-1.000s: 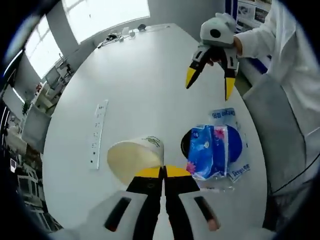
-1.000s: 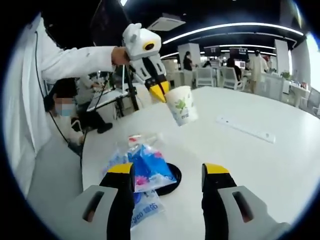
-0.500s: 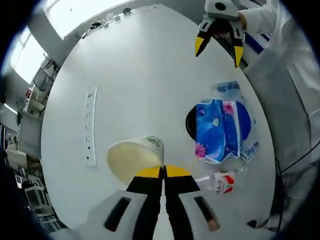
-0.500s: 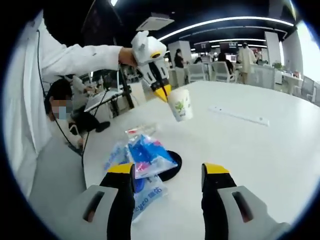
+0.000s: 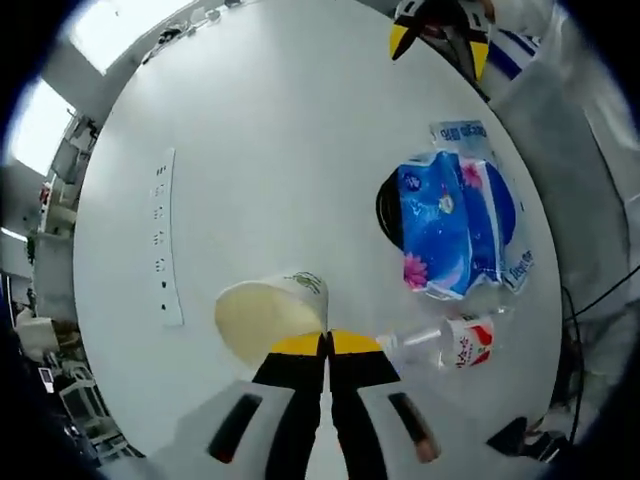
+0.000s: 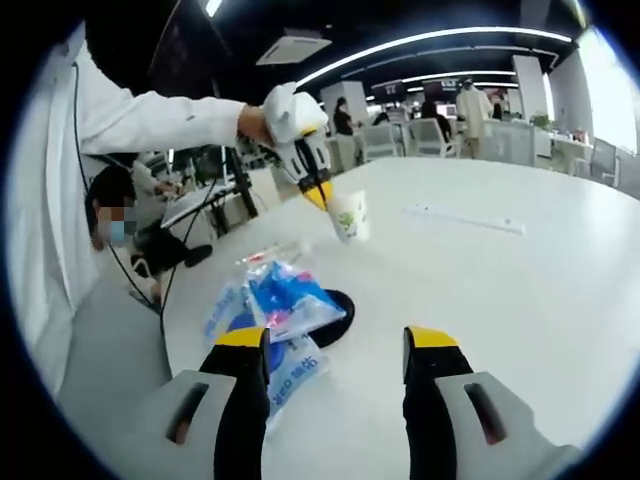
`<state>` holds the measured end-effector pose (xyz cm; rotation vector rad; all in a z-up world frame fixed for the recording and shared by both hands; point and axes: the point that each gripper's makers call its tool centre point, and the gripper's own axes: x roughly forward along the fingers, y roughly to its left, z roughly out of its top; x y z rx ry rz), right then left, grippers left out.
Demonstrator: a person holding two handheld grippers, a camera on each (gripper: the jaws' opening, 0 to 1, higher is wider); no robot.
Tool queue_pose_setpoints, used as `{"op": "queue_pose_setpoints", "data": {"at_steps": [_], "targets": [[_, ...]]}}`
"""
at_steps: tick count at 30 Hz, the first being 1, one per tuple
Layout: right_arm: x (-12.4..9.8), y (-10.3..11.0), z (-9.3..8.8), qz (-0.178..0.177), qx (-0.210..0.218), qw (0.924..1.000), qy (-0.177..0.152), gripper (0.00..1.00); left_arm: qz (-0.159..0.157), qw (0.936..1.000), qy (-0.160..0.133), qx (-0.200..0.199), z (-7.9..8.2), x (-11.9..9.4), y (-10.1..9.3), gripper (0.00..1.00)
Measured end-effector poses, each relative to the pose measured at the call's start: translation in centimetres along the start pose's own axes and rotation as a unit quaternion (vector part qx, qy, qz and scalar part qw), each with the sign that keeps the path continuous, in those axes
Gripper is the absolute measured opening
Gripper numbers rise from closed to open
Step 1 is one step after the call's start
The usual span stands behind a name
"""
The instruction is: Arrange the tabletop items into an orderly group along one side of the table until the central work area is clear of visible clutter.
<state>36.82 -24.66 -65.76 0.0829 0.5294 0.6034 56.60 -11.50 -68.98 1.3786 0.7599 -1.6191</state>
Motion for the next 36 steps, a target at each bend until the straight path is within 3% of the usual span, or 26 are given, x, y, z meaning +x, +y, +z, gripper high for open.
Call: {"op": "queue_pose_setpoints", "data": {"at_steps": [20, 36], "targets": [[-0.5, -0.7, -0.5, -0.010, 0.012, 0.9999, -0.001, 0.52, -0.004, 0.9977, 0.041, 0.053, -0.8, 1.7, 0.3, 0.00], [-0.5, -1.2, -0.8, -0.014, 0.018, 0.9997, -0.004, 0.51, -0.012, 0.9954, 0.054, 0.078, -0.6, 2.1, 0.4, 0.00]]}}
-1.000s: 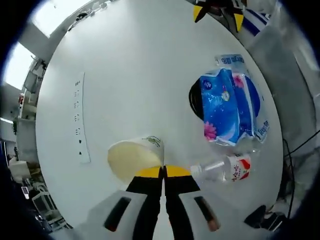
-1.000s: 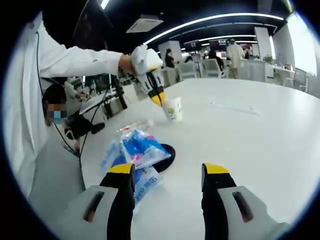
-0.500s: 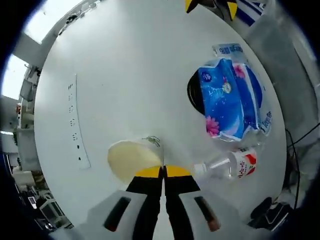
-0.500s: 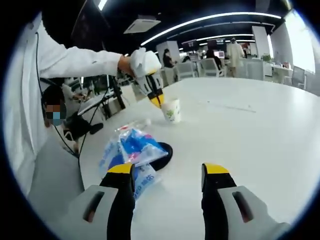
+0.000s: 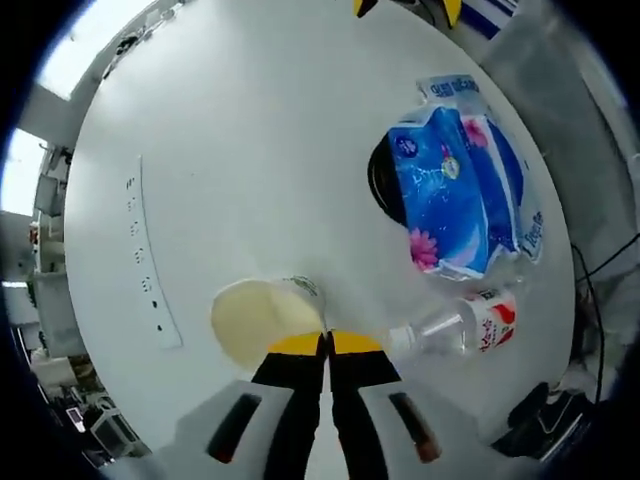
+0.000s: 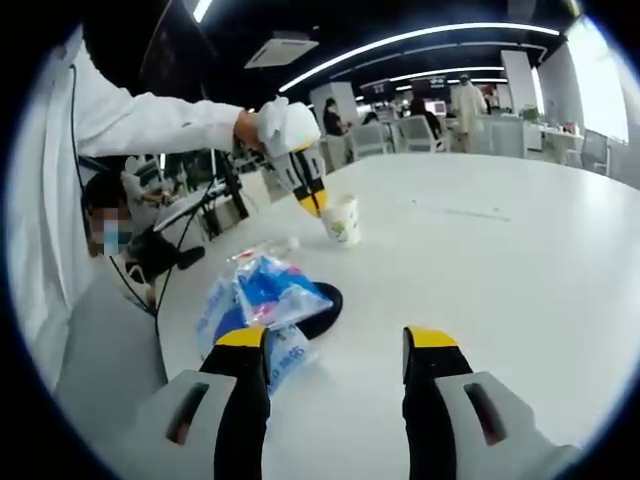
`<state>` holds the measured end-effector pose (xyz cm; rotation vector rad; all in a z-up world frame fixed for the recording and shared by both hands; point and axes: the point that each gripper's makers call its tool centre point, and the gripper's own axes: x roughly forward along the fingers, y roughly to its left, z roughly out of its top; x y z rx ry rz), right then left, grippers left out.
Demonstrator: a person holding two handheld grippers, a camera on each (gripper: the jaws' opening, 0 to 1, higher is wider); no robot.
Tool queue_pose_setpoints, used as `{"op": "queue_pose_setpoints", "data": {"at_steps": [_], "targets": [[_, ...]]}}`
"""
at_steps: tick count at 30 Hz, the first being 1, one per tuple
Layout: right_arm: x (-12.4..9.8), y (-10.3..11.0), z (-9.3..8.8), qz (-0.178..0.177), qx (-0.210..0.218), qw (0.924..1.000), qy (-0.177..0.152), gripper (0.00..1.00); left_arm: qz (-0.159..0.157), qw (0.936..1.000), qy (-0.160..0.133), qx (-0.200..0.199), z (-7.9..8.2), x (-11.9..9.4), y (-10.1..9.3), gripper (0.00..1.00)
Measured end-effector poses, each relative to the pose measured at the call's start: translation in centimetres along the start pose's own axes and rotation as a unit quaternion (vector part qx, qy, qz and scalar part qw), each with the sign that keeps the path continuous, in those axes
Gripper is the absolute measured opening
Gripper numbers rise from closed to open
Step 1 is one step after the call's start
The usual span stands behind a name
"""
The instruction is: Arrange the tabletop items into an orderly group along one side of the table until the central work area is clear of visible clutter.
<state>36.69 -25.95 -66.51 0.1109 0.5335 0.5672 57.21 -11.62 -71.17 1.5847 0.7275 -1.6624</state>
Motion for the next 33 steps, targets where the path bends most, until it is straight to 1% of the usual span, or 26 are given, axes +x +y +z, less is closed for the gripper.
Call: {"op": "queue_pose_setpoints", "data": {"at_steps": [6, 8, 11, 15, 27, 33], "targets": [[-0.1, -0.2, -0.1, -0.002, 0.002, 1.0000, 0.000, 0.51, -0.004, 1.0000, 0.003, -0.002, -0.2, 0.2, -0.3, 0.01], [0.0, -0.2, -0.2, -0.002, 0.003, 1.0000, -0.001, 0.51, -0.003, 1.0000, 0.004, -0.007, -0.2, 0.3, -0.3, 0.05], [0.1, -0.2, -0.3, -0.001, 0.004, 1.0000, 0.000, 0.51, -0.001, 0.9999, 0.003, -0.010, -0.2, 0.3, -0.2, 0.07], [0.2, -0.1, -0.3, 0.001, 0.004, 1.0000, 0.000, 0.51, 0.002, 0.9998, -0.006, -0.018, 0.1, 0.1, 0.0, 0.10], [0.1, -0.1, -0.1, 0.000, 0.005, 1.0000, -0.004, 0.52, 0.010, 0.9996, -0.013, -0.022, 0.4, -0.3, 0.1, 0.17], [0.2, 0.0, -0.1, 0.001, 0.004, 1.0000, -0.004, 0.52, 0.018, 0.9993, -0.020, -0.025, 0.6, -0.8, 0.3, 0.18]]}}
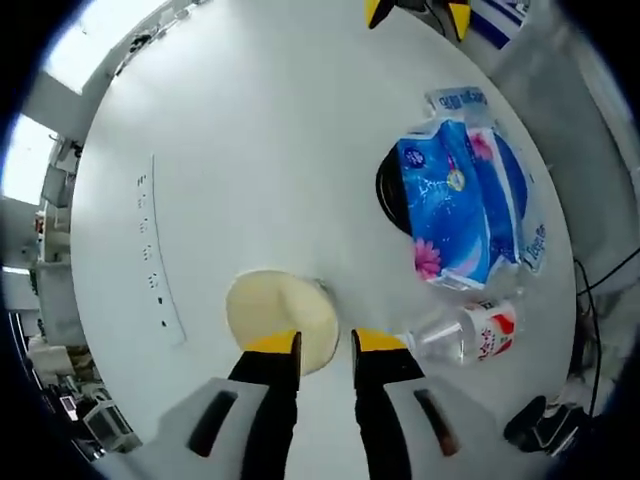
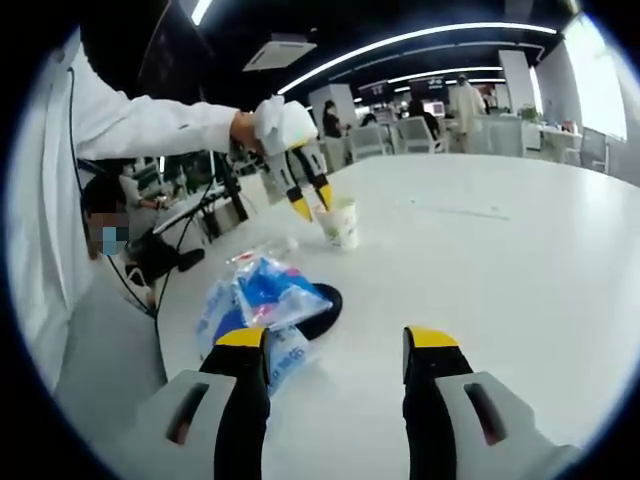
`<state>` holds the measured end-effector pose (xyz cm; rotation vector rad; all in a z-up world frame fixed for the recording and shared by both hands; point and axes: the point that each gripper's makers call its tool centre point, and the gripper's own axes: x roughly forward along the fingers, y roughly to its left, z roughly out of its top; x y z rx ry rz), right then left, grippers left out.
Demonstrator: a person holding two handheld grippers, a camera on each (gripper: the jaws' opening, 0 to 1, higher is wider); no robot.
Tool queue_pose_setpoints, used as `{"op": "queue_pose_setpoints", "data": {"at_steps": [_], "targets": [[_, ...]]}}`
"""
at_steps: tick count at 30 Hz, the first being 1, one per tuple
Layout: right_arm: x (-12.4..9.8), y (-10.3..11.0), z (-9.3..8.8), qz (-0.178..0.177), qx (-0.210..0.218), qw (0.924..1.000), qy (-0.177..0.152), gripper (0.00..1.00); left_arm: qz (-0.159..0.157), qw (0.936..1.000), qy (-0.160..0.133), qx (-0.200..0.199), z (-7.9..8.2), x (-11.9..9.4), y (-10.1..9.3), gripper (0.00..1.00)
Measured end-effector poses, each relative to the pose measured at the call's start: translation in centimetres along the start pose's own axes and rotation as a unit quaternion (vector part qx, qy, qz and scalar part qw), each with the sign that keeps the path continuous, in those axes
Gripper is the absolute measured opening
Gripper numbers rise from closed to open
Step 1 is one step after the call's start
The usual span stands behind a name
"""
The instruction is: Arrange the tabletop items into an orderly group along one side of the table until the central work area is clear of visible clutter.
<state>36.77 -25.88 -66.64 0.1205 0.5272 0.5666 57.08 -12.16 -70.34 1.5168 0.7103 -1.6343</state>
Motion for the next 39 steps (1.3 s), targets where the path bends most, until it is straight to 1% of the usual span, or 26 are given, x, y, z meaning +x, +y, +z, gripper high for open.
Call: {"op": "queue_pose_setpoints", "data": {"at_steps": [7, 15, 21, 24, 27, 31, 33, 36, 39], "targets": [[0.1, 0.2, 0.4, 0.002, -0.002, 1.0000, -0.003, 0.52, 0.009, 0.9999, -0.009, -0.007, 0.2, -0.8, 0.1, 0.20], [0.1, 0.5, 0.8, 0.005, -0.006, 1.0000, -0.006, 0.52, 0.024, 0.9991, -0.030, -0.020, 0.8, -2.2, 0.2, 0.21], [0.0, 0.5, 1.2, 0.005, -0.009, 0.9999, -0.009, 0.52, 0.040, 0.9965, -0.058, -0.046, 1.6, -3.7, 0.5, 0.22], [-0.2, 0.4, 1.2, 0.006, -0.011, 0.9999, -0.009, 0.52, 0.048, 0.9952, -0.066, -0.055, 1.9, -4.2, 0.6, 0.23], [-0.3, 0.3, 1.4, 0.006, -0.011, 0.9999, -0.010, 0.52, 0.058, 0.9923, -0.081, -0.073, 2.2, -4.8, 1.0, 0.25], [-0.4, 0.2, 1.7, 0.006, -0.015, 0.9998, -0.011, 0.52, 0.075, 0.9867, -0.105, -0.098, 2.6, -6.0, 1.4, 0.28], [-0.4, 0.2, 1.8, 0.007, -0.017, 0.9998, -0.011, 0.52, 0.084, 0.9827, -0.122, -0.112, 3.0, -6.7, 1.5, 0.30], [-0.4, 0.3, 2.1, 0.009, -0.020, 0.9997, -0.012, 0.52, 0.098, 0.9742, -0.150, -0.138, 3.6, -7.9, 1.3, 0.31], [-0.3, 0.5, 2.2, 0.011, -0.023, 0.9996, -0.011, 0.52, 0.108, 0.9668, -0.171, -0.157, 3.9, -8.7, 1.1, 0.33]]}}
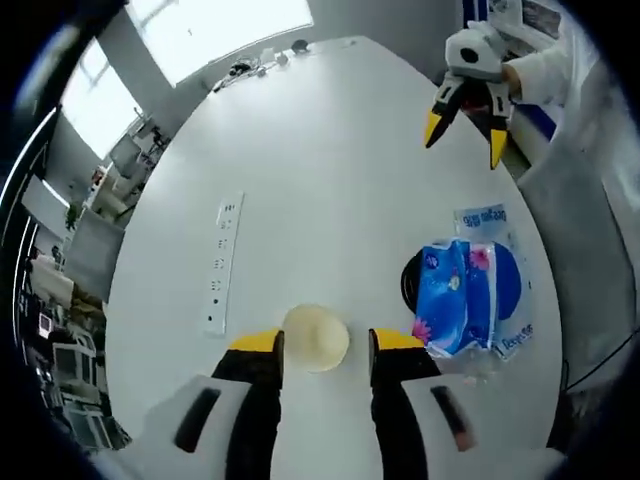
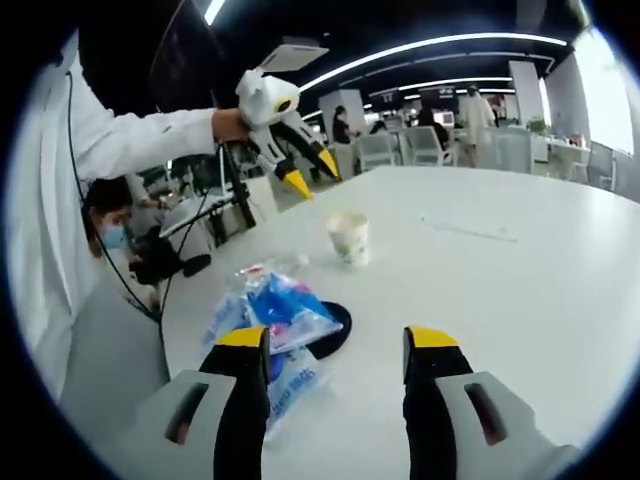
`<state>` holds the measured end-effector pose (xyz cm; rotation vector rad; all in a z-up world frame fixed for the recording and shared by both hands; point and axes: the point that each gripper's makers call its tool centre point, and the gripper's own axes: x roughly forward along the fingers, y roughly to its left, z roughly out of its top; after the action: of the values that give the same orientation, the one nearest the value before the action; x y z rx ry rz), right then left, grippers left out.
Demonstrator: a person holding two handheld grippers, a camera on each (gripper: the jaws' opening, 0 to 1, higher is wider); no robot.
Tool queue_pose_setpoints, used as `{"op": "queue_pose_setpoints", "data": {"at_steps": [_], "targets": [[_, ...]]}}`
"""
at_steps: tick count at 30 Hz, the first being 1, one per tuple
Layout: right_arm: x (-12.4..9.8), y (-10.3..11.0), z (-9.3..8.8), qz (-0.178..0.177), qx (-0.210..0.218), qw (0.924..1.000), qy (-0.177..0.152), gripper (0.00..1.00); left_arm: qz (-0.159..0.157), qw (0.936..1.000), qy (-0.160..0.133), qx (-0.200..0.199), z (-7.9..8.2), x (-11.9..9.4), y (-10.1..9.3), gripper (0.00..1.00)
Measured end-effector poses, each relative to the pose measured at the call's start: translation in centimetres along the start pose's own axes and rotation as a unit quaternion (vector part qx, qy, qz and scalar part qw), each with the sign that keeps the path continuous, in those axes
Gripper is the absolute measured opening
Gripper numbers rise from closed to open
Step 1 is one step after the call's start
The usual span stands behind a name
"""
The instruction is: Arrange the tabletop items into an orderly group along one side of the table until the central work area is clear of visible clutter.
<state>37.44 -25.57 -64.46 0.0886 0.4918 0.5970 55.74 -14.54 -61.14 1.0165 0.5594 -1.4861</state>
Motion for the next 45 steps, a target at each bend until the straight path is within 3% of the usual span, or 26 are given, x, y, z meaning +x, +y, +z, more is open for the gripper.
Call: {"op": "queue_pose_setpoints", "data": {"at_steps": [7, 12, 22, 27, 30, 32, 34, 37, 43, 45], "targets": [[0.2, 0.3, 0.5, 0.003, -0.003, 1.0000, -0.002, 0.51, 0.027, 0.9959, -0.058, -0.063, 1.1, -1.9, -0.8, 0.37], [0.3, 0.7, 0.8, 0.007, -0.007, 1.0000, -0.001, 0.51, 0.044, 0.9887, -0.095, -0.108, 1.4, -3.3, -1.6, 0.40], [0.7, 1.8, 1.0, 0.013, -0.008, 0.9999, 0.001, 0.50, 0.076, 0.9609, -0.167, -0.208, 0.7, -6.0, -3.6, 0.44], [0.7, 2.2, 0.8, 0.013, -0.007, 0.9999, 0.004, 0.50, 0.088, 0.9520, -0.172, -0.237, -0.5, -6.3, -5.2, 0.46], [0.6, 2.4, 0.7, 0.015, -0.006, 0.9999, 0.005, 0.50, 0.093, 0.9407, -0.189, -0.266, -0.8, -6.8, -6.2, 0.47], [0.6, 2.6, 0.5, 0.015, -0.007, 0.9998, 0.007, 0.50, 0.096, 0.9368, -0.193, -0.275, -1.0, -7.0, -6.5, 0.47], [0.5, 2.8, 0.4, 0.016, -0.007, 0.9998, 0.008, 0.49, 0.105, 0.9264, -0.204, -0.299, -1.5, -7.4, -7.0, 0.47], [0.4, 3.0, 0.0, 0.015, -0.005, 0.9998, 0.012, 0.49, 0.112, 0.9158, -0.216, -0.320, -1.9, -7.8, -7.9, 0.48], [0.4, 3.5, -0.8, 0.015, -0.001, 0.9997, 0.019, 0.49, 0.124, 0.8998, -0.220, -0.356, -3.3, -8.0, -10.1, 0.49], [0.4, 3.4, -1.0, 0.015, -0.001, 0.9997, 0.019, 0.49, 0.123, 0.8974, -0.219, -0.362, -3.7, -7.9, -10.9, 0.49]]}}
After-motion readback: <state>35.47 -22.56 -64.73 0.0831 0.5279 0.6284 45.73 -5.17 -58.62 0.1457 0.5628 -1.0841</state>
